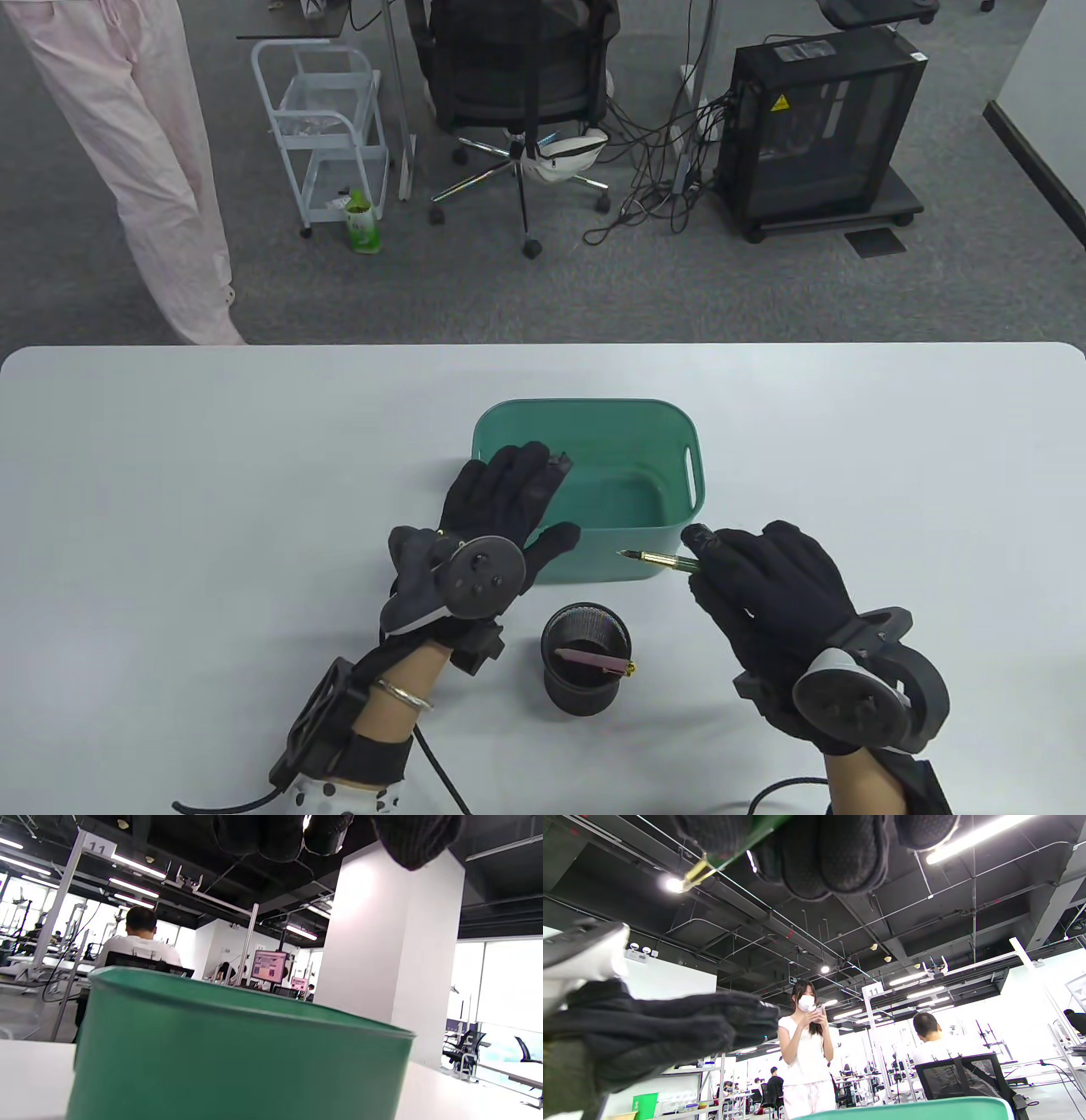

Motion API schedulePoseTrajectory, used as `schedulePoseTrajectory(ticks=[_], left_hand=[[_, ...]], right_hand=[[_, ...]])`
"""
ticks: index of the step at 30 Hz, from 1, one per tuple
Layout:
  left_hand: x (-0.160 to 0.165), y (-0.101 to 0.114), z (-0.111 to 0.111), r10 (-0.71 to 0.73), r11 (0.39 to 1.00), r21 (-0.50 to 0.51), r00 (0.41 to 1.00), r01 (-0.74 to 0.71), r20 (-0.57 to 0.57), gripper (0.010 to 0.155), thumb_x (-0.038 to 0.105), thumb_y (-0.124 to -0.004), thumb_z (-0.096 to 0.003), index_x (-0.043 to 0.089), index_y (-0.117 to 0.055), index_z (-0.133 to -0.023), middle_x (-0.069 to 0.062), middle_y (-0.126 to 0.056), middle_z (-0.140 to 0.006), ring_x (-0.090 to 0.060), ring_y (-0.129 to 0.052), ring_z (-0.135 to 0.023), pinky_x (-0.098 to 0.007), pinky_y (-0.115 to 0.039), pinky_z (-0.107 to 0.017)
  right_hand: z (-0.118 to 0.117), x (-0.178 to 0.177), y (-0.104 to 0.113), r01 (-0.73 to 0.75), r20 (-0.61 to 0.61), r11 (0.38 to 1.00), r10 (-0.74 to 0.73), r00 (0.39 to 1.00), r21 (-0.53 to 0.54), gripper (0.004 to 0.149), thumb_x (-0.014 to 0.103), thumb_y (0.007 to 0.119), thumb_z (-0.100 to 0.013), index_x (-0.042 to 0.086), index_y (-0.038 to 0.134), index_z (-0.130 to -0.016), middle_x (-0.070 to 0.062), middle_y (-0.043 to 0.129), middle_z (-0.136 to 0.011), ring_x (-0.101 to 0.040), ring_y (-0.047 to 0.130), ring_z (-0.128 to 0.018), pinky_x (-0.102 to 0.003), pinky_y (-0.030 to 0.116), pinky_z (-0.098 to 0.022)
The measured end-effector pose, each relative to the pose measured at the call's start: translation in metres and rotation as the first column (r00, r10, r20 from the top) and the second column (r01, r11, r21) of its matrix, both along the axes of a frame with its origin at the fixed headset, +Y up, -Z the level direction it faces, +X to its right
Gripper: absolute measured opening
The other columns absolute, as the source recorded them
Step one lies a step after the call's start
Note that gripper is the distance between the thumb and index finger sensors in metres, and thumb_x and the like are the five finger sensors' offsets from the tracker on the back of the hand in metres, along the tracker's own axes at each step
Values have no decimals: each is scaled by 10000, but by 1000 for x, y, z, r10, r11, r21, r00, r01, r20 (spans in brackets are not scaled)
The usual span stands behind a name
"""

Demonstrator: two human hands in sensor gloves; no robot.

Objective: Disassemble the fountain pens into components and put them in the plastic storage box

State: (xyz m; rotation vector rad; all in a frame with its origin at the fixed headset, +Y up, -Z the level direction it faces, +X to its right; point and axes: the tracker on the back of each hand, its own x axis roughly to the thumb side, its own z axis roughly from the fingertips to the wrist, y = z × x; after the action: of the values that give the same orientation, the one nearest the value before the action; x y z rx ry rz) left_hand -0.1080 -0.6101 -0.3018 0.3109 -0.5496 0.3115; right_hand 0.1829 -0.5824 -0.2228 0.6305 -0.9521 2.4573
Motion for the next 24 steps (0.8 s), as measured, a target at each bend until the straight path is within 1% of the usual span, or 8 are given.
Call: schedulePoseTrajectory(ticks=[5,10,14,16,19,22,24], left_hand=[[-8,6,25,29,996,85,999,-31,24,718,559,-668,-654,166,-552,-1243,-153,-566,-1307,-406,-538,-1191,-594,-380,-880],[-12,6,43,63,990,125,995,-71,73,709,560,-667,-654,166,-571,-1235,-154,-570,-1306,-405,-539,-1191,-596,-377,-880],[-13,7,56,50,983,174,994,-66,93,707,562,-665,-654,171,-573,-1235,-150,-581,-1303,-401,-547,-1190,-596,-382,-880],[-13,7,60,45,978,197,993,-67,111,704,564,-665,-651,178,-578,-1233,-145,-600,-1298,-395,-565,-1187,-599,-394,-879],[-14,6,61,59,977,196,987,-89,151,700,564,-664,-650,181,-584,-1230,-141,-607,-1296,-394,-568,-1186,-605,-400,-876],[-12,6,64,44,975,209,986,-77,160,695,564,-664,-650,181,-594,-1224,-143,-605,-1295,-393,-569,-1185,-610,-396,-876],[-11,7,68,33,969,236,985,-72,167,690,564,-666,-647,186,-598,-1221,-134,-618,-1290,-391,-580,-1181,-616,-396,-876]], right_hand=[[0,-4,-1,-9,-10,1000,9,1000,-3,449,474,696,-574,295,823,-967,38,863,-881,-151,876,-729,-491,623,-745],[0,-10,-4,-32,-18,999,32,999,-8,452,473,695,-575,291,823,-968,36,863,-882,-151,876,-730,-491,622,-745],[0,-15,-6,-53,-28,999,53,998,-12,450,474,696,-574,296,824,-967,39,862,-884,-151,876,-732,-492,622,-745],[-1,-18,-8,-64,-33,998,63,997,-16,451,475,695,-574,294,824,-967,38,863,-883,-152,875,-732,-492,623,-745],[-2,-22,-12,-91,-34,996,90,995,-26,452,475,694,-574,293,824,-968,37,862,-886,-153,876,-733,-493,623,-744],[-3,-26,-14,-113,-35,993,112,993,-28,452,476,693,-574,295,822,-968,36,862,-887,-152,876,-736,-493,622,-745],[-2,-28,-15,-122,-43,992,121,992,-30,451,476,693,-574,298,823,-967,37,861,-889,-152,876,-736,-493,622,-746]])
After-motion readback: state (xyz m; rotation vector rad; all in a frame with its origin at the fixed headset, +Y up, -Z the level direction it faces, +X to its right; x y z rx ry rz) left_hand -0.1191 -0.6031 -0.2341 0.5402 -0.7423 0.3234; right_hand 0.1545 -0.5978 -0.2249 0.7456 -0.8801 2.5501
